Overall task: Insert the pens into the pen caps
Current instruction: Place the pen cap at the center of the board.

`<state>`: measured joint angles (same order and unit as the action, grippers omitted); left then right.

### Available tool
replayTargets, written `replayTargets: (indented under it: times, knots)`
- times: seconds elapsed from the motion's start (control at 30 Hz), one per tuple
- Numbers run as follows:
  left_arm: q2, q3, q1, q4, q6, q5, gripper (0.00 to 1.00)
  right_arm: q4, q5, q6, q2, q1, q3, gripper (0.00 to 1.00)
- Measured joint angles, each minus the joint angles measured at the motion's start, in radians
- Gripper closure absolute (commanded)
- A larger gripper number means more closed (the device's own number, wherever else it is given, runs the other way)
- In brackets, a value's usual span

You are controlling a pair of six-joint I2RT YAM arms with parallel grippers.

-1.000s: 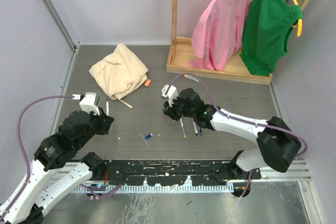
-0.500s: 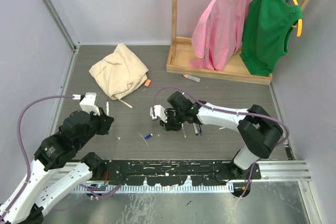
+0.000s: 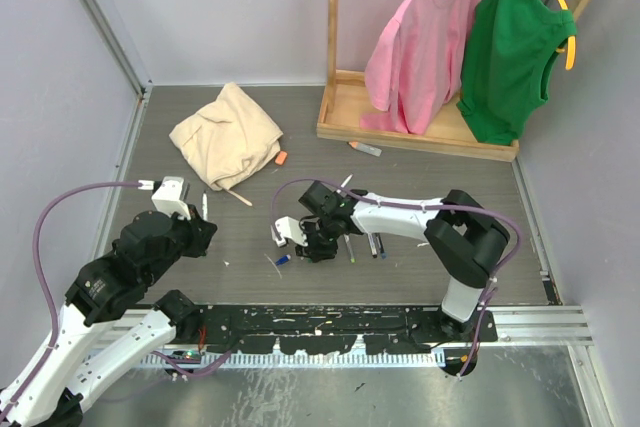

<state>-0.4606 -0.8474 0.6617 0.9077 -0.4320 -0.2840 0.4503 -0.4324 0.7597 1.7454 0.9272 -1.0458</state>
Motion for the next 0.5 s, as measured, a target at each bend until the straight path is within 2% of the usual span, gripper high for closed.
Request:
replayTargets:
  times: [0.3,0.4,0.5]
  knots:
    - [0.000,0.000,0.000,0.000,0.000,0.000,1.00,-0.026,0.001,-0.050,-0.074,0.000,0.005,0.62]
    - [0.000,0.001,0.000,0.000,0.000,0.000,1.00,-0.127,0.021,-0.164,-0.149,0.000,0.047,0.60]
    - [0.000,0.001,0.000,0.000,0.000,0.000,1.00,-0.300,0.060,-0.383,-0.238,0.000,0.158,0.60]
